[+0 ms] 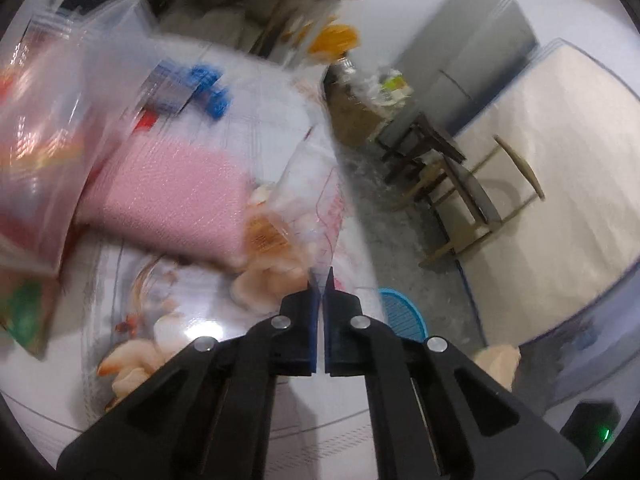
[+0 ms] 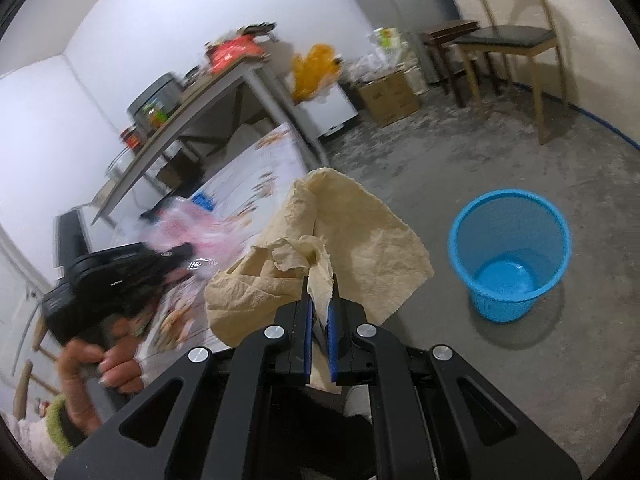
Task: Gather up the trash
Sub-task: 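Carry both items over the blue wastebasket and open both tools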
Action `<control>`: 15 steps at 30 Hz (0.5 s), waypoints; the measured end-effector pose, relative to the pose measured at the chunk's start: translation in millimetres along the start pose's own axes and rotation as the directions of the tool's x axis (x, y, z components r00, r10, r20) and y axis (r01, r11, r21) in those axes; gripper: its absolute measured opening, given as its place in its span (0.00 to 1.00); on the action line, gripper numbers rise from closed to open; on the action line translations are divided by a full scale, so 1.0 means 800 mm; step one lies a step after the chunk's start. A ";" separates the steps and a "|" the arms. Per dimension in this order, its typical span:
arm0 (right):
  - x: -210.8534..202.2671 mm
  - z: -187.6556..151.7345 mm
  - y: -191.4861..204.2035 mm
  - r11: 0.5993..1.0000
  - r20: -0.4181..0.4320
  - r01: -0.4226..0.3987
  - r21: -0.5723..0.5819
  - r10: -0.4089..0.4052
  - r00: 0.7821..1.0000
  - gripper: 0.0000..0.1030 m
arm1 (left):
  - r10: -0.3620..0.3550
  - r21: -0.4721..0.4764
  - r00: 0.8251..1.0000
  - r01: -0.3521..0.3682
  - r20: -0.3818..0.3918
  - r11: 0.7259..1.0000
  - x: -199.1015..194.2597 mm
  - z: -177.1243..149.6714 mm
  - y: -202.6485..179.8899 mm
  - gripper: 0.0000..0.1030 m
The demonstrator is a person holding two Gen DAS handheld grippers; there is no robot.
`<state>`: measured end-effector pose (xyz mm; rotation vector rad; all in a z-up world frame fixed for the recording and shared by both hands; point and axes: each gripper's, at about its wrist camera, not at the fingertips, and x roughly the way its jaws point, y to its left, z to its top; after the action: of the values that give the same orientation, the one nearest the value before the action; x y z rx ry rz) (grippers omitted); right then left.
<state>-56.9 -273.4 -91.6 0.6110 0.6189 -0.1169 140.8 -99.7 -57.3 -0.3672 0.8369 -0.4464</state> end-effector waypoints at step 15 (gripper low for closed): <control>0.091 0.057 -0.245 0.871 -0.170 0.198 0.449 -0.134 0.976 0.06 | 0.089 0.467 0.862 0.181 -0.500 0.866 0.219 -0.037 -0.250 0.00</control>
<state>-28.8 -454.3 -202.2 1.0367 0.7820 -0.3985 174.7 -363.4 -89.3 0.2361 1.1849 -0.8091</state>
